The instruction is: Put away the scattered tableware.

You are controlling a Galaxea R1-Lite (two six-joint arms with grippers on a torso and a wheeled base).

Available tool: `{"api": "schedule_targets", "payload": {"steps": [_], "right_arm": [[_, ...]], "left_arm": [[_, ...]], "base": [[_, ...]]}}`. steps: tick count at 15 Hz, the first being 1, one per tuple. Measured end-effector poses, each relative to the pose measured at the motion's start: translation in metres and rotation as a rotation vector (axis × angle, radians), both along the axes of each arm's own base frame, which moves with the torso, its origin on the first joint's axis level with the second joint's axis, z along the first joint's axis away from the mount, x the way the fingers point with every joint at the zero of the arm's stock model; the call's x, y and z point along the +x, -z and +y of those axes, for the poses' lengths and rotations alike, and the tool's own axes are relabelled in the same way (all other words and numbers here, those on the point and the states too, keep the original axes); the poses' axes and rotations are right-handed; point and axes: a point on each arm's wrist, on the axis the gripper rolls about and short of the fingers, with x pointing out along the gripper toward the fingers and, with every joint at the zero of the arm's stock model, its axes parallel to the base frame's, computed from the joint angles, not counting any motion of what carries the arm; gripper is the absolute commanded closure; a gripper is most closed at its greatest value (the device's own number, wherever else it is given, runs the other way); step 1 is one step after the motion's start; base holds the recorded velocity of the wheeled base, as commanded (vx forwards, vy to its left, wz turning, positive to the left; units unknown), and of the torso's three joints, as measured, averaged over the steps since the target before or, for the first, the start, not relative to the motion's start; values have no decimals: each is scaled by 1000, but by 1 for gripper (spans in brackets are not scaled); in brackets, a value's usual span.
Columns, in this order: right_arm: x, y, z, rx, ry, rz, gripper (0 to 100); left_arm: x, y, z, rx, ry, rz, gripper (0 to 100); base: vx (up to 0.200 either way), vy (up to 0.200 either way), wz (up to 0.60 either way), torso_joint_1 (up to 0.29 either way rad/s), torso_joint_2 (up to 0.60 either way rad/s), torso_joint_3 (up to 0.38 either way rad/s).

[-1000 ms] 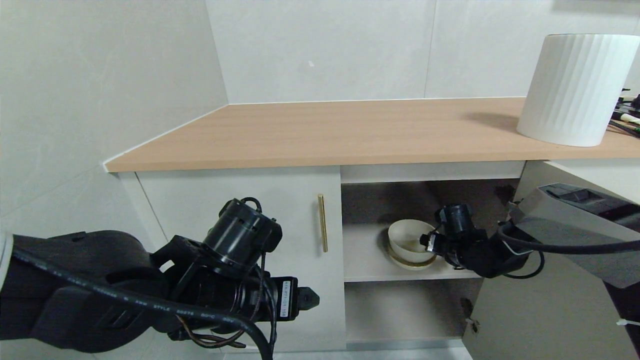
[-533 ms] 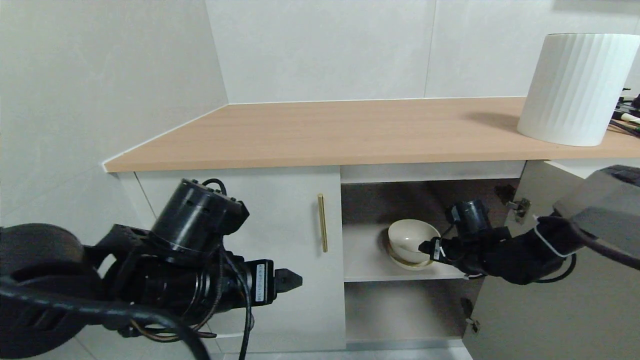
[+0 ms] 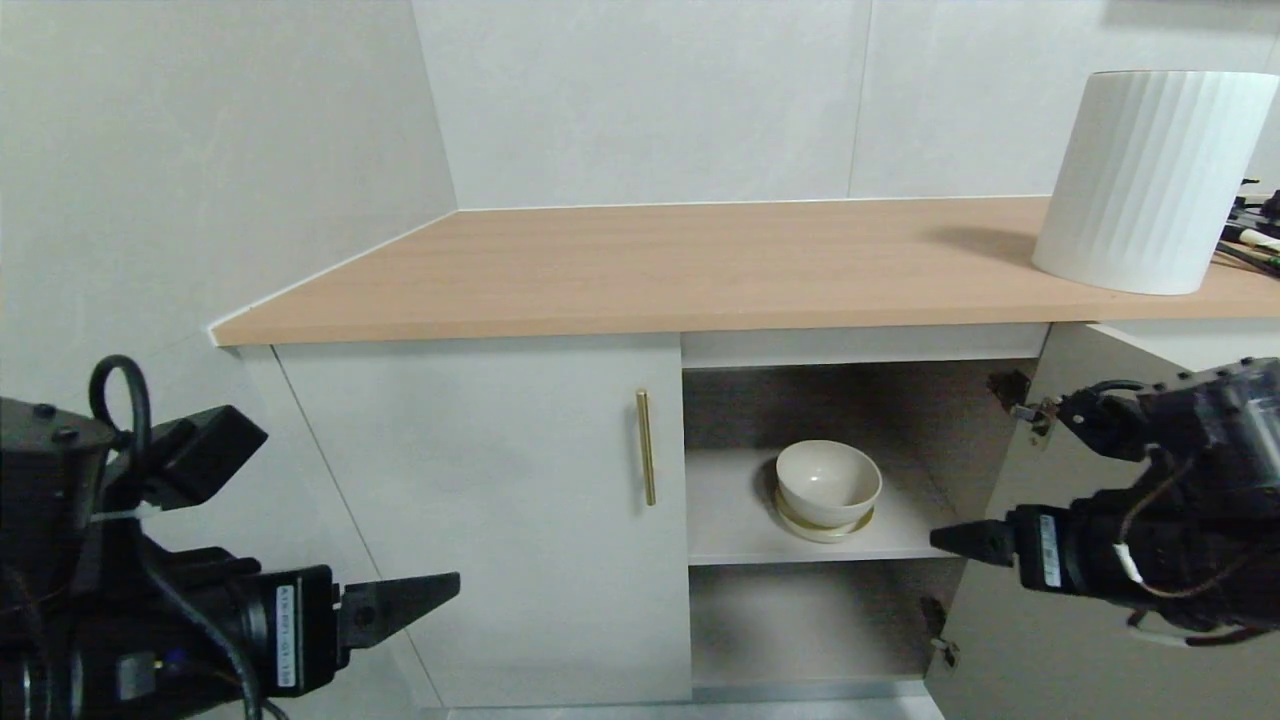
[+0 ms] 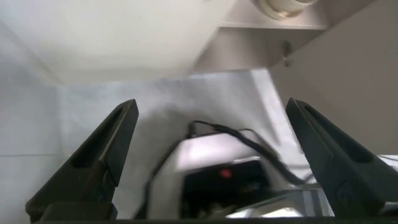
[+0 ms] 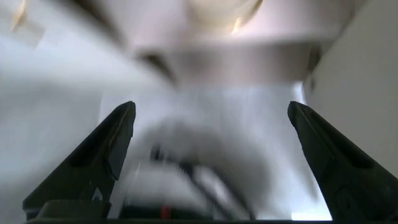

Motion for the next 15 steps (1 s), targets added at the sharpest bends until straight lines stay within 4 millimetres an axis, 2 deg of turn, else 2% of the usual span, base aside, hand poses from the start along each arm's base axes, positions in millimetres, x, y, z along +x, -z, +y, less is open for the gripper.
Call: {"api": "schedule_targets", "payload": {"steps": [2, 4, 8, 11, 15], "right_arm": [[-27, -6, -7, 12, -44, 6, 0], [-38, -6, -10, 18, -58, -7, 0], [-45, -7, -13, 19, -61, -19, 0], [-46, -7, -13, 18, -66, -21, 0], [-46, -6, -12, 10, -63, -19, 0]], "left_arm": [[-8, 0, 6, -4, -9, -18, 0], [-11, -2, 9, -10, -11, -36, 0], [2, -22, 2, -21, 5, -111, 0], [11, -21, -3, -10, 6, -92, 0], [14, -19, -5, -3, 5, -79, 0]], "base": [[0, 0, 0, 0, 0, 0], [0, 0, 0, 0, 0, 0], [0, 0, 0, 0, 0, 0], [0, 0, 0, 0, 0, 0], [-200, 0, 0, 6, 4, 0]]}}
